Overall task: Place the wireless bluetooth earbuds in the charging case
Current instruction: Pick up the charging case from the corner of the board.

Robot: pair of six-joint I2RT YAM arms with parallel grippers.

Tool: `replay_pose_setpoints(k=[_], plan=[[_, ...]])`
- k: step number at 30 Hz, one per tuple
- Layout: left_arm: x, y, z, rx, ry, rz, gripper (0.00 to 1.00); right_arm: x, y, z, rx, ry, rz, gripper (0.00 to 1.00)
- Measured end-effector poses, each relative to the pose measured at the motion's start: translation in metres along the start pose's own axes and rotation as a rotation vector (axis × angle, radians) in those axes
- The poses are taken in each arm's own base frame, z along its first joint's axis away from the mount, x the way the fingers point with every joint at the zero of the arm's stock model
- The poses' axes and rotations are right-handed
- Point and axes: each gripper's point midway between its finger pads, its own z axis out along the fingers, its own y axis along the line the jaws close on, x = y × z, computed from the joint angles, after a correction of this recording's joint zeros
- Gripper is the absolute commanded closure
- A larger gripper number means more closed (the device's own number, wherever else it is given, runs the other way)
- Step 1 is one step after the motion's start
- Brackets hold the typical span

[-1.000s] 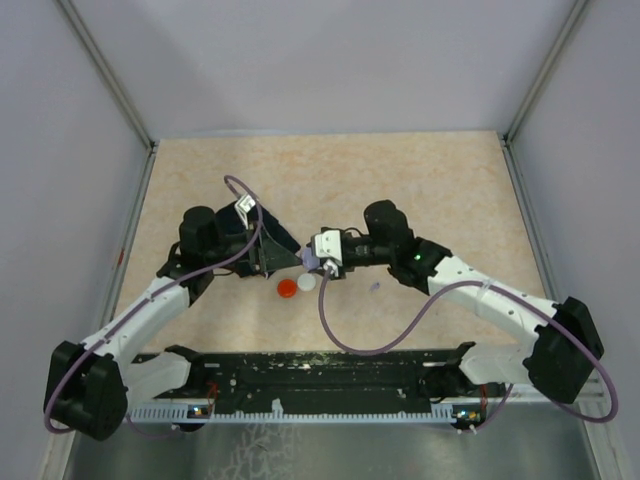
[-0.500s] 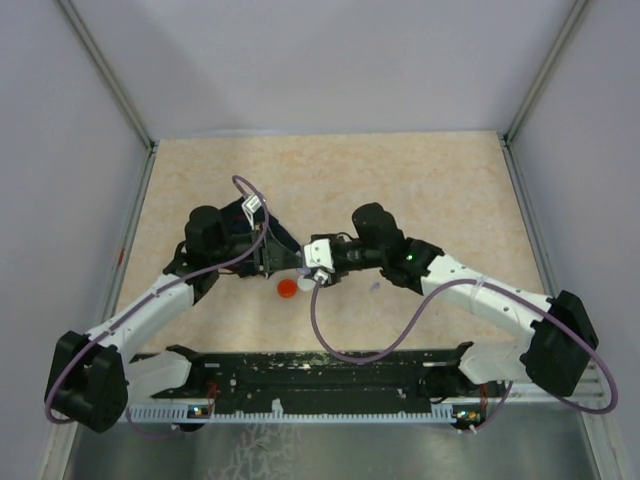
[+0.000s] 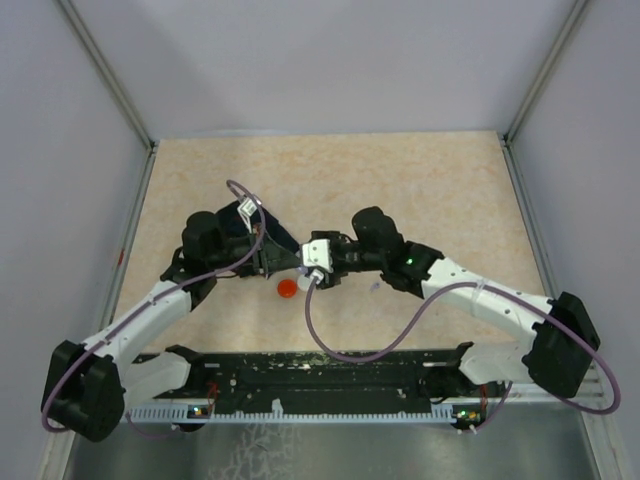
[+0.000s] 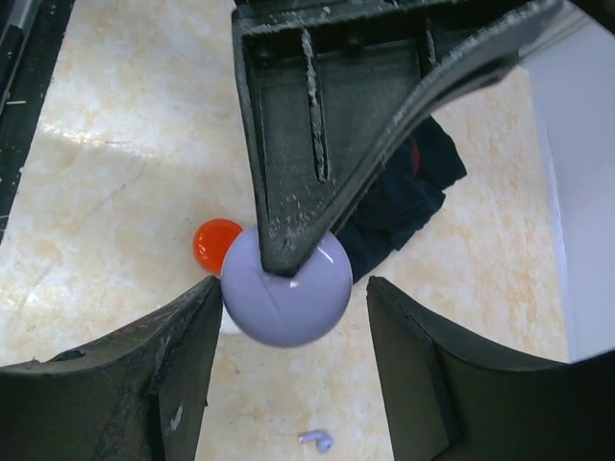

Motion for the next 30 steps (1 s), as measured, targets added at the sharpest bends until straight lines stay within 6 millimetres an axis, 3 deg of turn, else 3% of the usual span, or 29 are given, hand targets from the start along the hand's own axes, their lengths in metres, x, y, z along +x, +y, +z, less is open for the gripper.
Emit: replay_pose_setpoints(k=[8,13,20,30], plan=[[-0.007,0.011,-0.011,-0.098,-0.136,0.082,1.00,-0.015,-0.014,-0.016,0.103,-0.036,0.129,0.34],[-0.011,0.020,-0.021,-0.159,-0.244,0.090,1.00,-0.019,-0.021,-0.021,0.144,-0.078,0.334,0.34],[-0.041,0.003,-0.036,-0.155,-0.432,0.147,1.00,-0.025,-0.044,-0.030,0.237,-0.205,0.680,0.36],[-0.053,-0.009,-0.044,-0.075,-0.572,0.118,1.00,-0.040,-0.047,-0.029,0.245,-0.429,1.025,0.44]])
